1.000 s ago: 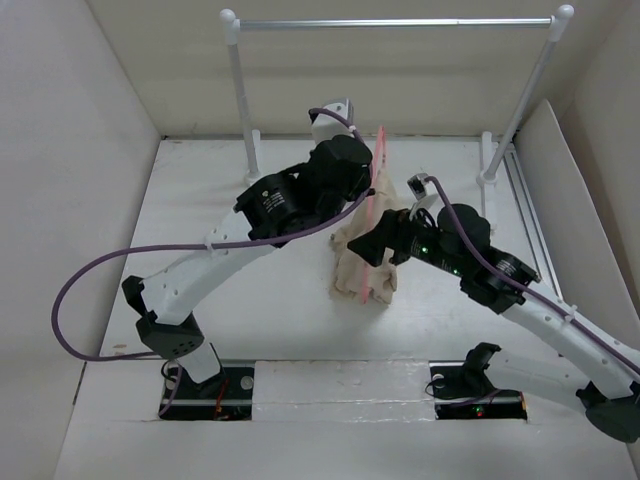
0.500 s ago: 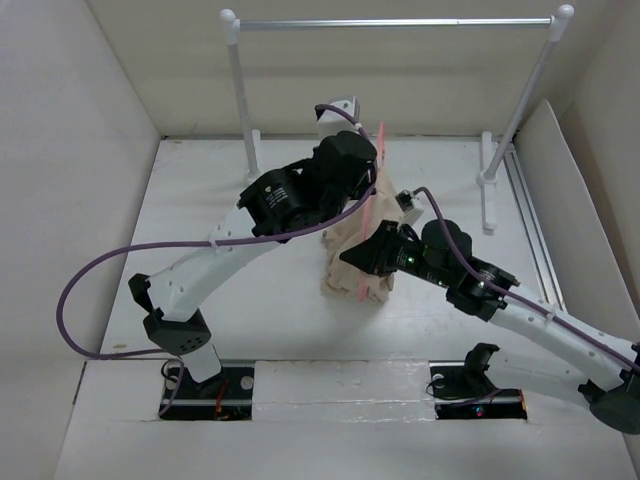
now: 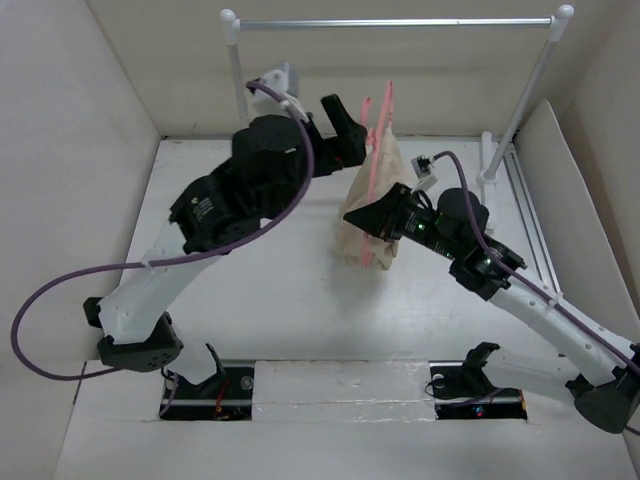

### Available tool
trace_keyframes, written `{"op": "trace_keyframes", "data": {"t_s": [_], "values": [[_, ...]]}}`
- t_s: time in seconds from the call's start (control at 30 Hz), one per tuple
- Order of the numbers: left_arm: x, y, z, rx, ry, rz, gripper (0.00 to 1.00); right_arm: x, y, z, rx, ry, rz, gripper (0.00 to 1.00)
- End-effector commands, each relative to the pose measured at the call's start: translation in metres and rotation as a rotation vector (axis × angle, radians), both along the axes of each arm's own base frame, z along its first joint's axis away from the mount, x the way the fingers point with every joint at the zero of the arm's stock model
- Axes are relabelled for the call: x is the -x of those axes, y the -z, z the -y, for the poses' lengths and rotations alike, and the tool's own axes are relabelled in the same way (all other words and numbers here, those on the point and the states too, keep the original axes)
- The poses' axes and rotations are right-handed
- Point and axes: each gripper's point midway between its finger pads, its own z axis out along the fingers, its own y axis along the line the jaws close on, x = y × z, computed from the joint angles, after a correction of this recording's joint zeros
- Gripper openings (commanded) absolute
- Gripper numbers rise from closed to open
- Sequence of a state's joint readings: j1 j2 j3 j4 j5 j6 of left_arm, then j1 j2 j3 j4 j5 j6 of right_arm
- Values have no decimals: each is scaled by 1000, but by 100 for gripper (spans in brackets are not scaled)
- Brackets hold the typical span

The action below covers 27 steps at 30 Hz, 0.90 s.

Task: Place the trousers on the hanger
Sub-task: Place the hanger at the clothesline.

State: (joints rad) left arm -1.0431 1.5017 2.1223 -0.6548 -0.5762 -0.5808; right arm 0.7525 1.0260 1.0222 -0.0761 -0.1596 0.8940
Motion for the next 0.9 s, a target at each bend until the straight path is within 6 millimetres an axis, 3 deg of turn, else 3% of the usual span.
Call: {"op": "trace_keyframes", "data": {"t_s": [0.0,0.07,0.13,0.17,0.2,0.27,0.3,0.37,0.4,0.47,0.53,0.57,0.63,0.67,0.73,0.77,0.87], "values": [[17,-84,-51,184,-30,151,99,-11,-90,13,-154,17,225,0],[21,-90,-58,179,-28,161,99,-30,-91,23,-148,45,228,0],[28,-95,-69,196,-27,170,99,-40,-104,32,-165,51,250,0],[31,-95,-72,204,-25,172,99,-60,-105,47,-157,101,251,0],[28,-80,-68,176,-23,149,99,-66,-109,55,-161,114,253,0],[35,-72,-78,193,-27,136,99,-76,-124,71,-173,126,284,0],[37,-54,-80,170,-27,113,99,-91,-129,89,-167,156,291,0],[39,-33,-80,153,-23,79,99,-106,-131,105,-158,176,300,0],[40,-10,-80,137,-20,43,99,-127,-124,124,-141,222,278,0],[44,14,-78,117,1,3,99,-138,-125,140,-130,231,282,0],[49,48,-83,95,-11,-61,99,-159,-120,166,-110,278,279,0],[51,62,-87,75,-18,-86,99,-162,-134,173,-100,280,311,0],[57,92,-95,65,-36,-139,99,-183,-122,189,-62,286,283,0],[63,117,-103,60,-50,-185,99,-191,-125,198,-56,291,293,0],[66,126,-105,55,-49,-202,99,-205,-114,209,-51,303,265,0],[69,135,-109,53,-50,-214,99,-208,-120,213,-40,305,284,0],[73,148,-113,42,-55,-245,99,-227,-113,225,-18,323,270,0]]}}
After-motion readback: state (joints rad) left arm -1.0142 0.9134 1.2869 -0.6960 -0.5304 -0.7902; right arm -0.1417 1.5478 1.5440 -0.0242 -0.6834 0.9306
